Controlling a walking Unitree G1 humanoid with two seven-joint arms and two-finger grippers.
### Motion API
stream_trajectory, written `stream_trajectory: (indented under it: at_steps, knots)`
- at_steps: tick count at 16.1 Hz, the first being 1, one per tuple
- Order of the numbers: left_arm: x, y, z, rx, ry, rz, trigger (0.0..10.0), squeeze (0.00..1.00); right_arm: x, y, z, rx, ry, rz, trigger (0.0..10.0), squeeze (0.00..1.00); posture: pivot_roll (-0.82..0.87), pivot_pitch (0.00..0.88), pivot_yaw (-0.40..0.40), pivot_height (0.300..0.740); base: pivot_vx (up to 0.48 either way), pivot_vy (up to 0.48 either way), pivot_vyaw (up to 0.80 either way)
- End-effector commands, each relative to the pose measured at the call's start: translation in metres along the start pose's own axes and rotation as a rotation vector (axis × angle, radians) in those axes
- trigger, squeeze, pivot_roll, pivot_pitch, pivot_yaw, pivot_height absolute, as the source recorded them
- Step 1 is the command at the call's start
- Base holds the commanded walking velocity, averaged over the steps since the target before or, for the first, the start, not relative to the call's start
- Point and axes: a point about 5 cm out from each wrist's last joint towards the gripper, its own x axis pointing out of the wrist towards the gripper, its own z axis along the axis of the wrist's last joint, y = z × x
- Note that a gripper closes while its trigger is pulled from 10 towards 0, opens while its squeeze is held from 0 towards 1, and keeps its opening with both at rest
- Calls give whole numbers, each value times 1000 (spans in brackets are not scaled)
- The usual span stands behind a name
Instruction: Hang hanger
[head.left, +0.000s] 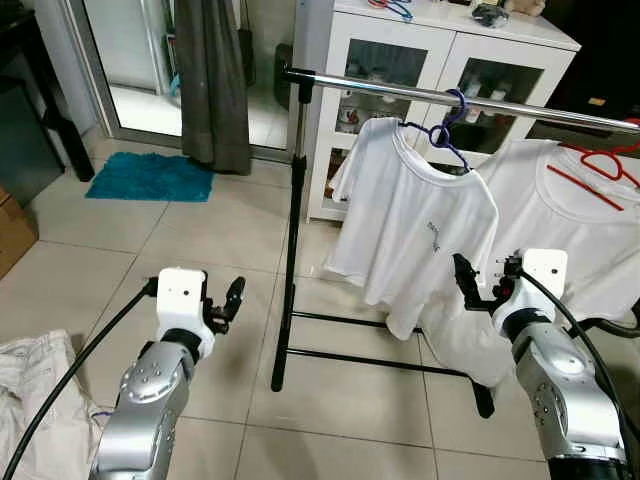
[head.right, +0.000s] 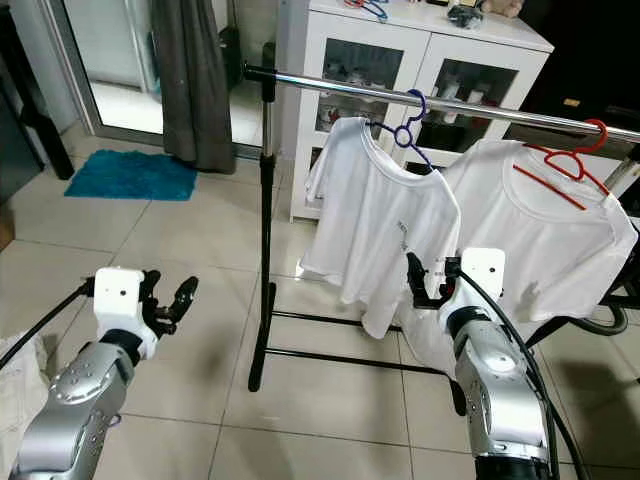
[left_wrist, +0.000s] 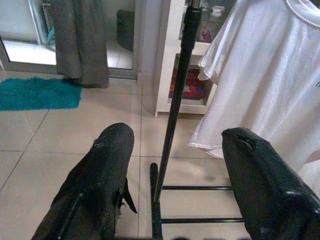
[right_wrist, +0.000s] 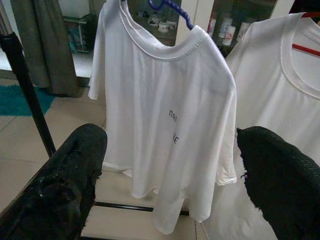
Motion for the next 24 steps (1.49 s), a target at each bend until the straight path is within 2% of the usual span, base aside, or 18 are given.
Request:
stream_trajectory:
  at_steps: [1,7,12,14,15,19,22,24]
  knots:
    - [5,1,1,1,9,-1,10000,0,2,-5,2,-7,-10,-21,10000,0,66,0,-73,740,0,0,0]
    - [16,3,4,24,-2,3,10000,0,15,-1,10,-19,-37,-20,10000,0,70,0,-81,740,0,0,0]
    - [11,1,-3,19,27,12,10000,0,16,-4,14,-39,-44,-9,10000,0,67,0,-104,740,0,0,0]
    - [8,3,-6,6,39,26,10000,0,18,-5,14,-43,-39,-5,10000,0,74,0,-112,740,0,0,0]
    - [8,4,-5,-29,32,21,10000,0,20,-4,15,-34,-41,4,10000,0,76,0,-109,740,0,0,0]
    - [17,2,19,10,-63,-24,10000,0,25,1,23,-6,-84,15,10000,0,94,0,-106,740,0,0,0]
    - [23,8,26,23,-92,6,10000,0,33,7,21,13,-80,22,10000,0,133,0,-113,740,0,0,0]
    - [29,13,28,18,-106,11,10000,0,44,17,24,28,-91,29,10000,0,139,0,-108,740,0,0,0]
